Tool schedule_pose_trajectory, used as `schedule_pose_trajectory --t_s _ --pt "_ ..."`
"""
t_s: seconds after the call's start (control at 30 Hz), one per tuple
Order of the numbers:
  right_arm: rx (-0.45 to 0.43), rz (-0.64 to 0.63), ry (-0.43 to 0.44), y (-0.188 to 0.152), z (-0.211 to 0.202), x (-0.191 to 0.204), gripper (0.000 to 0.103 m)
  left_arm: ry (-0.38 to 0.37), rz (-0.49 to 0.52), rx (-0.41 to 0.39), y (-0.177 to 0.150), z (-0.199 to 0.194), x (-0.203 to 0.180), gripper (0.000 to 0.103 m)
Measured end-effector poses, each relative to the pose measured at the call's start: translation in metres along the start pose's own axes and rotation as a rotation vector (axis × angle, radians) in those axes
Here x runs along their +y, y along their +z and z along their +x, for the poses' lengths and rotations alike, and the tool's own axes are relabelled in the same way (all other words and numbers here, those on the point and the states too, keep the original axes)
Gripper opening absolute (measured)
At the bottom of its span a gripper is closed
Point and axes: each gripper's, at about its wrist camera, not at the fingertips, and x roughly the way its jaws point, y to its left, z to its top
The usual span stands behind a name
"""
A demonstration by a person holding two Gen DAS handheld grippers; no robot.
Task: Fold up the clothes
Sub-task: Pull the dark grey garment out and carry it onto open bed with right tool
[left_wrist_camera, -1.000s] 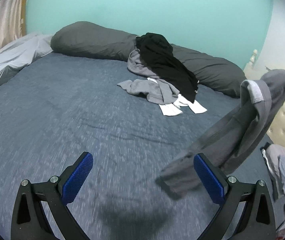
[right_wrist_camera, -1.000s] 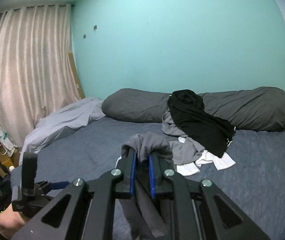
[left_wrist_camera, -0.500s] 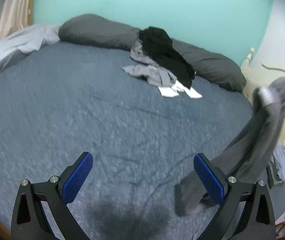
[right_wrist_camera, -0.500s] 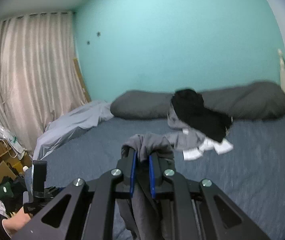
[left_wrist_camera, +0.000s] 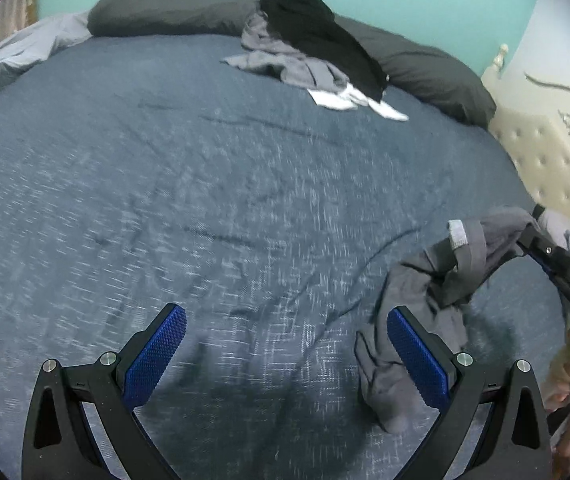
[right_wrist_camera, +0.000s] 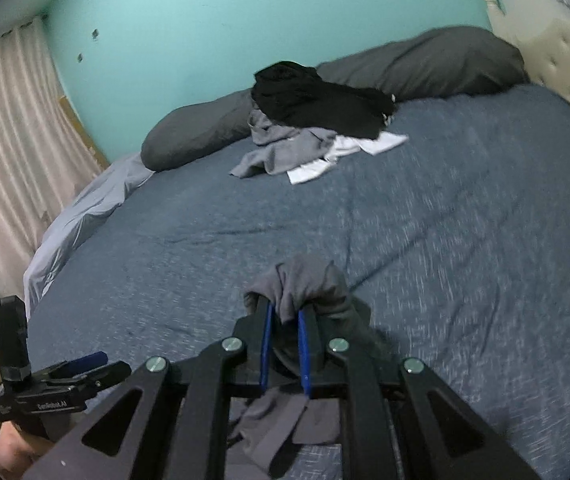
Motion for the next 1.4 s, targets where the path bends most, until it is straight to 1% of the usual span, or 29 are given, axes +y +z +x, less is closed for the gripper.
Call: schedule_pose_trajectory --t_s 0.13,0.27,0.4,0.47,0.63,0.83,0.9,1.0,1.13,1.2,1.27,1.4 --pt "0.001 0.052 -0.005 -0.011 0.011 -0.021 0.011 -0.019 0.018 0.020 -0.003 0.014 -0.009 0.103" --pt "-0.009 0.099 -0.007 -0.019 0.013 -0.038 0.011 -0.047 0.036 0.020 -0.006 0.017 -0.018 0.103" --pt "0.001 0.118 -0.025 -0.020 0.017 -0.051 0.011 -0.066 0.047 0.043 -0.009 0.026 -0.027 0.103" --pt "-0.013 0.116 -0.047 -0.020 0.015 -0.058 0.011 -0.075 0.045 0.055 -0.011 0.031 -0.031 0.103" --pt "-0.009 0.165 -0.067 -0.023 0.016 -0.080 0.011 -0.067 0.076 0.071 -0.017 0.039 -0.039 0.103" --pt "0.028 0.229 -0.082 -0.026 0.022 -0.091 0.011 -0.078 0.097 0.075 -0.015 0.044 -0.050 0.103" --pt "0.038 0.237 -0.082 -0.026 0.022 -0.093 0.014 -0.077 0.099 0.075 -0.014 0.045 -0.054 0.103" --pt "0.054 0.262 -0.093 -0.026 0.021 -0.096 0.015 -0.081 0.111 0.083 -0.015 0.047 -0.060 0.103" --pt "0.077 0.280 -0.132 -0.026 0.021 -0.101 0.017 -0.090 0.126 0.095 -0.019 0.047 -0.069 0.103" --pt "0.081 0.292 -0.151 -0.027 0.019 -0.104 0.025 -0.096 0.134 0.098 -0.021 0.047 -0.073 0.103" --pt "0.078 0.302 -0.172 -0.027 0.016 -0.107 0.029 -0.102 0.139 0.101 -0.022 0.047 -0.075 0.103" --pt "0.070 0.304 -0.197 -0.026 0.012 -0.113 0.030 -0.108 0.143 0.110 -0.024 0.049 -0.077 0.103"
